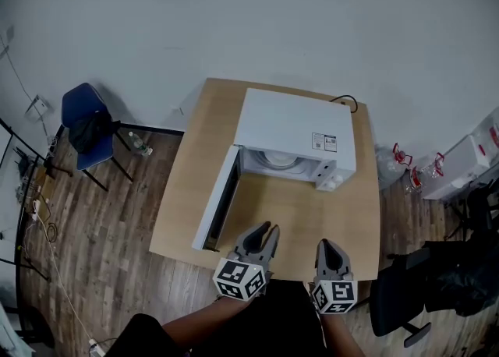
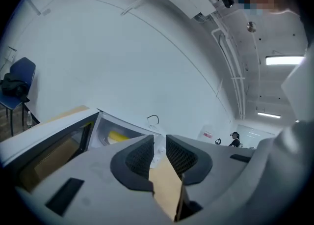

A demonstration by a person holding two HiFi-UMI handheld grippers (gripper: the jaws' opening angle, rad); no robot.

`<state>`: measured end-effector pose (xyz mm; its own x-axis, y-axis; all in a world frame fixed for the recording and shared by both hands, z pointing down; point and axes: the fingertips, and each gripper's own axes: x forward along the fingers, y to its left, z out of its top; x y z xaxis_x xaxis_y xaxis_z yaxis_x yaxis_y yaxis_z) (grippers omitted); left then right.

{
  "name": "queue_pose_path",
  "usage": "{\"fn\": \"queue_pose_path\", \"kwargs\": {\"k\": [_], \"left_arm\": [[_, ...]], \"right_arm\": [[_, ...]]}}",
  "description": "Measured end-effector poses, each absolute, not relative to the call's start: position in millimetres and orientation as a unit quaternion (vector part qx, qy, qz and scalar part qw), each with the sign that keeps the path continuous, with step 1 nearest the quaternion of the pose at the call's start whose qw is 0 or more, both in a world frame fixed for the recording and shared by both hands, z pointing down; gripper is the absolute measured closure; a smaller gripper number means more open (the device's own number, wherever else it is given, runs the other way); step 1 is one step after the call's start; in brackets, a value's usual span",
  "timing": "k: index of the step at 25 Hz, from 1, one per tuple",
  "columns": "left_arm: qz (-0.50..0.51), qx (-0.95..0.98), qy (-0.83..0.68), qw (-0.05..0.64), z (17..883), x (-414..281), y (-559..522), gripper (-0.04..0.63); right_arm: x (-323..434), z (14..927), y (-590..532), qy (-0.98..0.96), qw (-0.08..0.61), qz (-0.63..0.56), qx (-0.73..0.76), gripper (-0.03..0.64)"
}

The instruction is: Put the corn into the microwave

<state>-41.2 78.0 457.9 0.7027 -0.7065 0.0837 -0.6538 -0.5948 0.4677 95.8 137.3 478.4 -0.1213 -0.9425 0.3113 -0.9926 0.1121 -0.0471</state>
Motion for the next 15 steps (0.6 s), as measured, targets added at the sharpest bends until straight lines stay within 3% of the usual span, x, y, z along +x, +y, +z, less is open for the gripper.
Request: {"fn": "queue_pose_path", "kwargs": {"k": [3,15], "left_arm": [[-0.071,0.901,-0.362,0.230,440,-46,102,0.554],[-0.031,0.912,-0.369,0.176,429,-49,153,0.574]], "right_arm": [[86,465,153,-0.736,0.091,0.117,0.661,0.557],[79,429,188,-0.745,0.086,0.081,0.656,0.557]]}}
